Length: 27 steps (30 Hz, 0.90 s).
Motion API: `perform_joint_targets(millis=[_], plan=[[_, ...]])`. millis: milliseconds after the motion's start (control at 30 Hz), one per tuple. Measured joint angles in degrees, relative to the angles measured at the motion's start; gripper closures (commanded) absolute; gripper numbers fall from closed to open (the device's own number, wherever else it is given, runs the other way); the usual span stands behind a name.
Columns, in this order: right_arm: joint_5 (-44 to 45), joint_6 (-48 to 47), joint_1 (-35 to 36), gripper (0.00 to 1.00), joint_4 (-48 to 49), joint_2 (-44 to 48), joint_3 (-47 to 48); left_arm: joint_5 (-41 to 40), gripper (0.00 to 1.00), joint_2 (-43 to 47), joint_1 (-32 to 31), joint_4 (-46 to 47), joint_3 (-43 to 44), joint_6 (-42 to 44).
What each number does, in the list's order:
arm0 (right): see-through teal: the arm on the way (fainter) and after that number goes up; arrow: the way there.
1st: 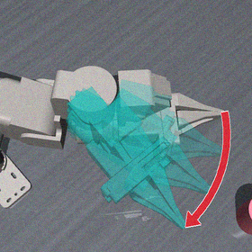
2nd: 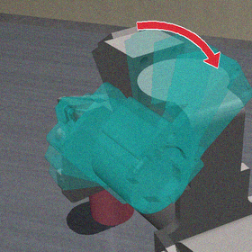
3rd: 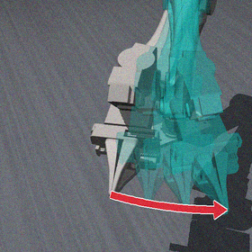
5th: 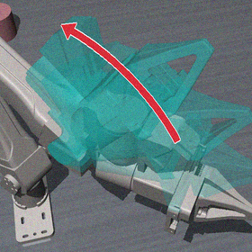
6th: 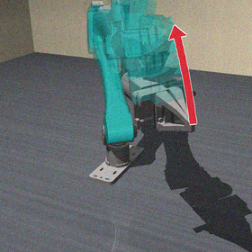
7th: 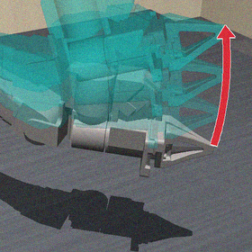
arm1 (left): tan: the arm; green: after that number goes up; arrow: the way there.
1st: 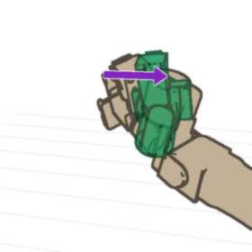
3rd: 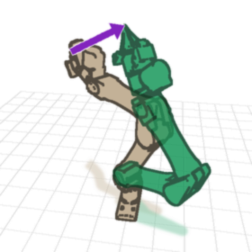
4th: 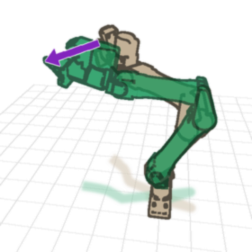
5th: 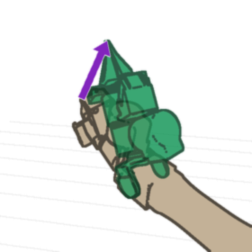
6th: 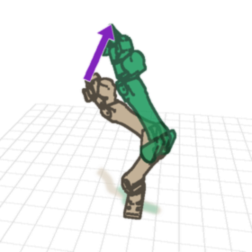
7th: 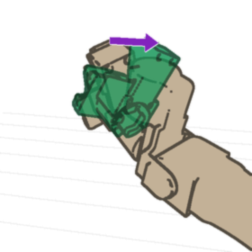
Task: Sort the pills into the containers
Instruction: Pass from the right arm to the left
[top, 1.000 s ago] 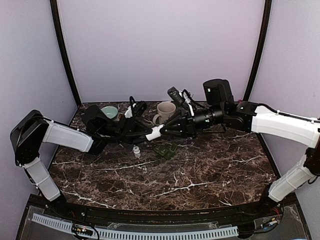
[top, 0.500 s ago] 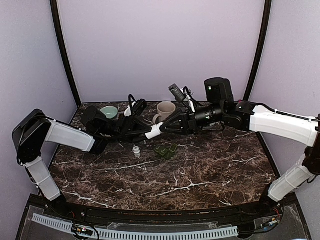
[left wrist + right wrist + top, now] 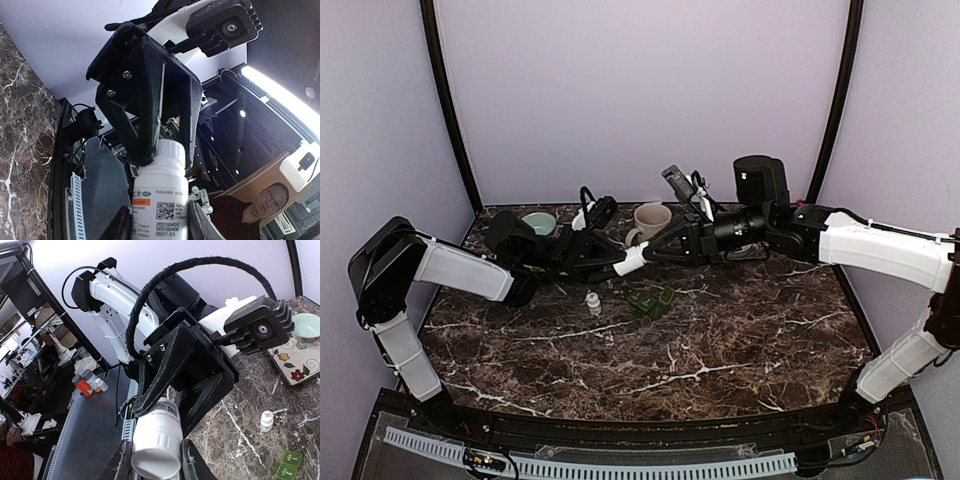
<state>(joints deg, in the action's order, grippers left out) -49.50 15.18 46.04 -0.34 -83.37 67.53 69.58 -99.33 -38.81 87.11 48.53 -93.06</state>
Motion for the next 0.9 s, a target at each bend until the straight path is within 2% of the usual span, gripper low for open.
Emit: perform_joint_targets(millis=[267,700,900], plan=[[-0.42,-0.22,-0.28,0.88,0.04,0.00,-0.04,-0.04,0.85,-0.13,-0.09,0.04,0.24,-0.42],[-0.44,-2.95,-0.44,0.58,-2.78,-0.09,0.22,0.87,0.85,-1.31,-0.09,0.26,1.29,-0.66],[-0.83,-2.82,-0.70,0.53,-3.56,-0.35,0.22,1.40,0.86,-1.33,-0.04,0.61,1.68,-0.63]])
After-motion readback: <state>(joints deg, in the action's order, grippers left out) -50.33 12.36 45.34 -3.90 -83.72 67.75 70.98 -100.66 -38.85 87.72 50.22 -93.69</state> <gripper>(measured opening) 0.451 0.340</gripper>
